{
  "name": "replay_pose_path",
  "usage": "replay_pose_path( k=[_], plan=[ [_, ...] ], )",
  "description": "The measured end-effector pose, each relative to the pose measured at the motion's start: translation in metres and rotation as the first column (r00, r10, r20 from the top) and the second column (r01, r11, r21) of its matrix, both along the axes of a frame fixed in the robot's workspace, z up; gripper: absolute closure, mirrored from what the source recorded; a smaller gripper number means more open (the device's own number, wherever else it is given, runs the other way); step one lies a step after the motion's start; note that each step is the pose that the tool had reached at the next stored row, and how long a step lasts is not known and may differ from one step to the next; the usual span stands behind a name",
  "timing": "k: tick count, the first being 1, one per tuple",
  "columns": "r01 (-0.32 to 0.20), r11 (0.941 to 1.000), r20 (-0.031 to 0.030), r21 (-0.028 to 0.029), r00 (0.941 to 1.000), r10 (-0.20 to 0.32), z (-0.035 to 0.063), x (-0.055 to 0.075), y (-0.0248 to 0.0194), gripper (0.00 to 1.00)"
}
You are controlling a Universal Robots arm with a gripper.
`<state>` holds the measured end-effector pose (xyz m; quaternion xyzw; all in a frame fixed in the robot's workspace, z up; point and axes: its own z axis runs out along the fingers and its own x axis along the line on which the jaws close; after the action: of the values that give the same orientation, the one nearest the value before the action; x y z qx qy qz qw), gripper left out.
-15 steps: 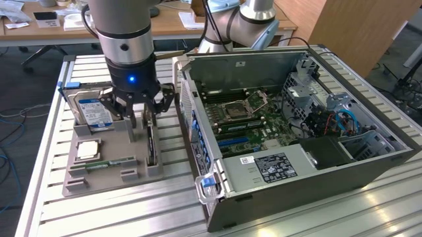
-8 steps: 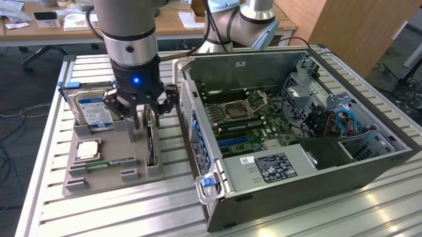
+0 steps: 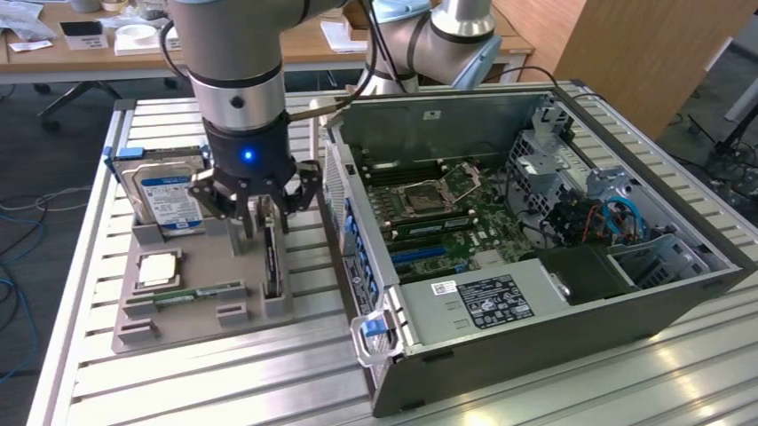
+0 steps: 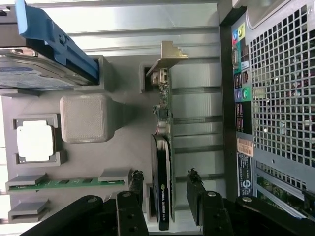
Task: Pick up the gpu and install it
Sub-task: 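Pick up the gpu and move the gpu toward the slot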
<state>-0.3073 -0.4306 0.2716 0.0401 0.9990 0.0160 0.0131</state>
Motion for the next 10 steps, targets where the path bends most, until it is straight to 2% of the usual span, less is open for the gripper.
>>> replay_pose_path(
  k=[10],
  plan=[
    [0.000,1.0000,0.0000,0.0000,1.0000,0.000,-0.0181,0.000,0.0000,0.51]
  ],
)
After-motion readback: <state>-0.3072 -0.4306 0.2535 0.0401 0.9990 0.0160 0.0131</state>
